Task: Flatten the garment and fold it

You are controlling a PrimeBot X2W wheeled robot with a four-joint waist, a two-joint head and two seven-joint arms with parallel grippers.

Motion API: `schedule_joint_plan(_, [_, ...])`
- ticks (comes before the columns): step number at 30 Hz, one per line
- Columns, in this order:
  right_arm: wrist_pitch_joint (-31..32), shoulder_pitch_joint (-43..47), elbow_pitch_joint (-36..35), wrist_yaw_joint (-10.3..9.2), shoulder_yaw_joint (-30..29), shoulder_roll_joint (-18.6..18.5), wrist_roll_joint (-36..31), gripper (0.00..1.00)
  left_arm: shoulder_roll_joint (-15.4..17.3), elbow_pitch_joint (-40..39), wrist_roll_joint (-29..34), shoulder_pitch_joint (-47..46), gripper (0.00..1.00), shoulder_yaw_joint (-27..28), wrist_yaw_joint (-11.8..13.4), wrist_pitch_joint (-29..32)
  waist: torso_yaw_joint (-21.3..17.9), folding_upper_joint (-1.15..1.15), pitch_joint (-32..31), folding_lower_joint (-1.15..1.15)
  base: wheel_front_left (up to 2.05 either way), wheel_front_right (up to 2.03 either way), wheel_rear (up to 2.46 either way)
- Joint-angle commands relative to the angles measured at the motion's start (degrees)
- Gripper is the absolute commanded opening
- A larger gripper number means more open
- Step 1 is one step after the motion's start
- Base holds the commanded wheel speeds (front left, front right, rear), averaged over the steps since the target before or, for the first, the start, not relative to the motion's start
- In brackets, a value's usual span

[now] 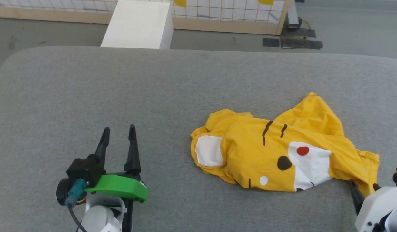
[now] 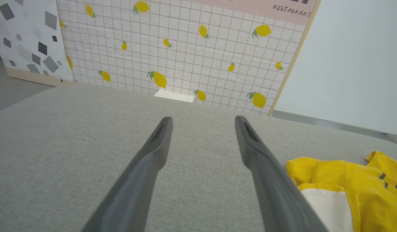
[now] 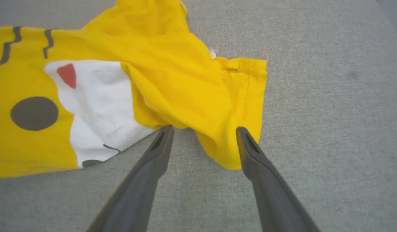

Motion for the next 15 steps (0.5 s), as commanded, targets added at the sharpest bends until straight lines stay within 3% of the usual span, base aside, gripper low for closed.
schedule_joint_plan(1, [-0.72, 2.19, -2.49, -0.09, 1.41, -0.03, 0.56, 1.00, -0.24, 0.34, 0.93, 0.60, 1.00, -0.35, -0.50, -0.20, -1.50, 0.00, -0.55, 0.00, 0.00, 0.00, 0.00])
schedule_joint_plan(4, [-4.00, 4.37, -8.27, -0.09, 2.56, -0.03, 1.99, 1.00, -0.24, 1.17, 0.95, -0.08, 1.00, -1.39, -0.67, -0.20, -3.18, 0.00, -0.52, 0.00, 0.00, 0.00, 0.00])
schedule_joint_plan(7, [-11.91, 3.81, -13.75, -0.09, 3.64, -0.03, 1.49, 1.00, -0.25, 3.24, 1.19, -1.62, 1.00, -2.76, -0.75, -0.14, -5.23, 0.00, -0.43, 0.00, 0.00, 0.00, 0.00])
schedule_joint_plan(11, [-20.48, 2.77, -13.64, -0.09, 6.29, -0.03, 0.65, 1.00, -0.25, 7.23, 1.22, -5.19, 1.00, -5.62, -0.61, 3.51, -6.55, 0.00, -0.07, 0.00, 0.00, 0.00, 0.00])
schedule_joint_plan(15, [-25.02, 2.06, -11.21, -0.09, 11.02, -0.03, 1.46, 1.00, -0.23, 13.20, 2.47, -12.40, 1.00, -9.24, -1.09, 11.75, -7.46, 0.00, 1.10, 0.00, 0.00, 0.00, 0.00])
